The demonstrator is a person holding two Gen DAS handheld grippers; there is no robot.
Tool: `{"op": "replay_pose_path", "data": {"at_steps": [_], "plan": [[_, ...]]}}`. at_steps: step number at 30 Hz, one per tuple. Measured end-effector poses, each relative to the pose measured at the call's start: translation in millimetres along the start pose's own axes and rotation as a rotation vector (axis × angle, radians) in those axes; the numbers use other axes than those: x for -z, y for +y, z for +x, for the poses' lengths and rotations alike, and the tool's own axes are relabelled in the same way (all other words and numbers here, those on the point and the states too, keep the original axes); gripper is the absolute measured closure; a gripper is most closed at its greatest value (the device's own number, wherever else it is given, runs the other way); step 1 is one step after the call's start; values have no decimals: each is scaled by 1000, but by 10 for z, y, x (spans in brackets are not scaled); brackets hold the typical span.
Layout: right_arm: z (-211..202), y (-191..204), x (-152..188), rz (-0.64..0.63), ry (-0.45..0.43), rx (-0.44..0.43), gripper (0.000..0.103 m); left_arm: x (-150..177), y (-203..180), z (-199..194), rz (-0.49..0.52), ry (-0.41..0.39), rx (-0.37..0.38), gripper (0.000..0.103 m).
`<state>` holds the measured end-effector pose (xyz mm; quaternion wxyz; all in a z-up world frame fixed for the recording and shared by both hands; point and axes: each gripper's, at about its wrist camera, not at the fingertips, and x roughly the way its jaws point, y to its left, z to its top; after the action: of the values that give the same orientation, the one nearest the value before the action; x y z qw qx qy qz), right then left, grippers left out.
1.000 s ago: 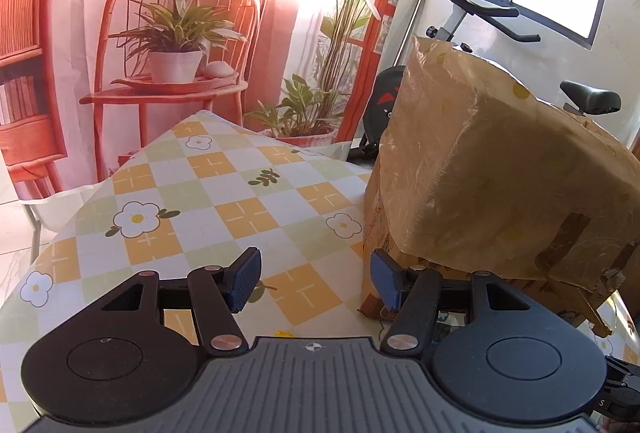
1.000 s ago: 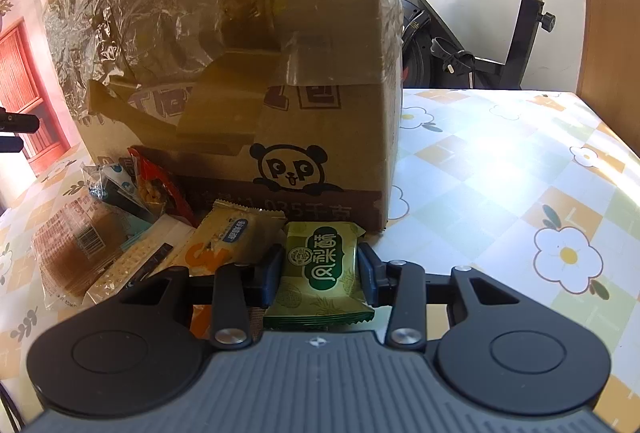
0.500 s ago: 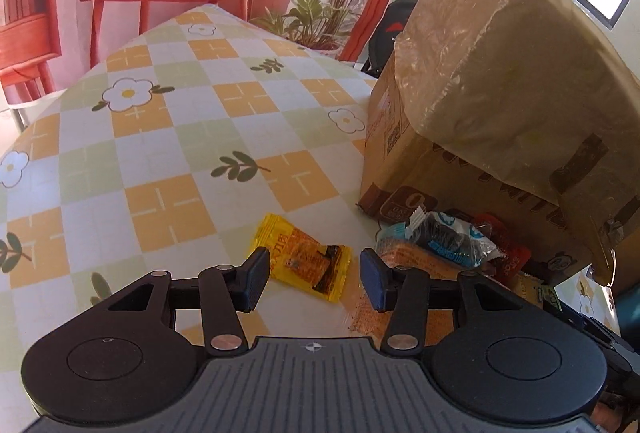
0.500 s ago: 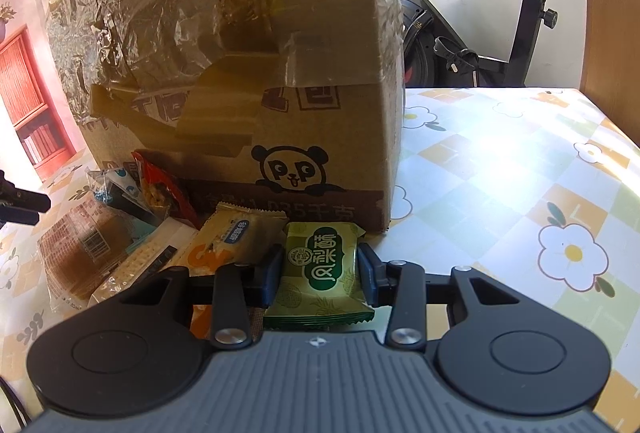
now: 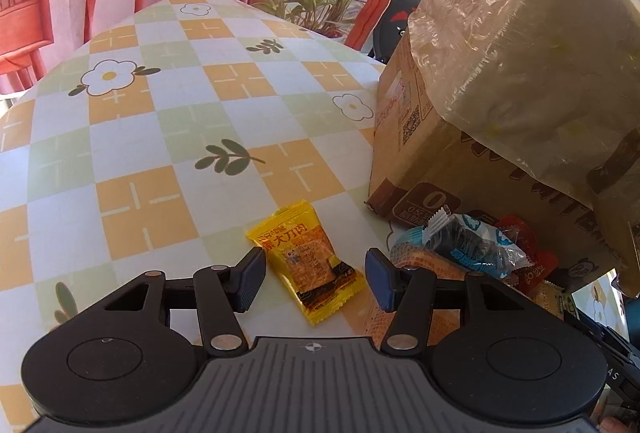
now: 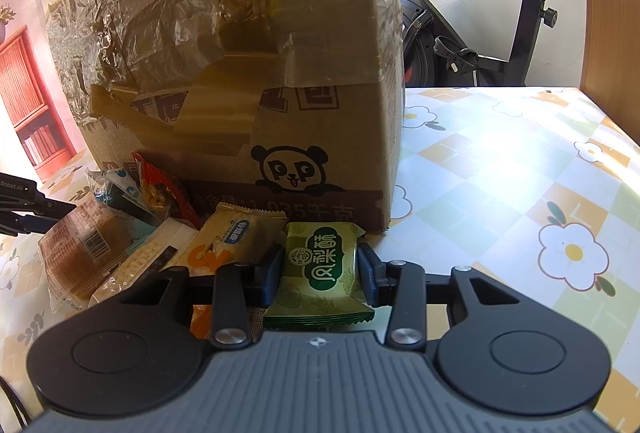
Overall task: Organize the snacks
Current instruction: 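Grasp the yellow snack packet with the left tool while the right tool grasps the green biscuit packet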
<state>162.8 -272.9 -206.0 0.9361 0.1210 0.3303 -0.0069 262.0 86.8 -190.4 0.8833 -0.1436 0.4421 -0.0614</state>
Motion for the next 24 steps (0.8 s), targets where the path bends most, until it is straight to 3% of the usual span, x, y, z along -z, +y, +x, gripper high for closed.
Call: {"op": "replay_pose_path", "data": {"at_steps": [3, 9, 12, 14, 16, 24], "plan": [[0, -1, -1, 0, 0, 0, 61, -72, -57, 84, 33, -15, -12, 45], [0, -2, 1, 3, 0, -2, 61, -7, -243, 159, 193, -57, -91, 46], [0, 0, 1, 2, 0, -2, 61, 95, -358, 138, 280, -61, -176, 51], [-3, -1, 2, 4, 0, -2, 61, 135, -361, 103, 272, -67, -182, 53], [-3, -3, 4, 6, 0, -4, 61, 158, -336, 56, 256, -78, -186, 68], [-2, -22, 0, 11, -1, -9, 61, 180, -174, -209, 154, -140, -173, 70]]}}
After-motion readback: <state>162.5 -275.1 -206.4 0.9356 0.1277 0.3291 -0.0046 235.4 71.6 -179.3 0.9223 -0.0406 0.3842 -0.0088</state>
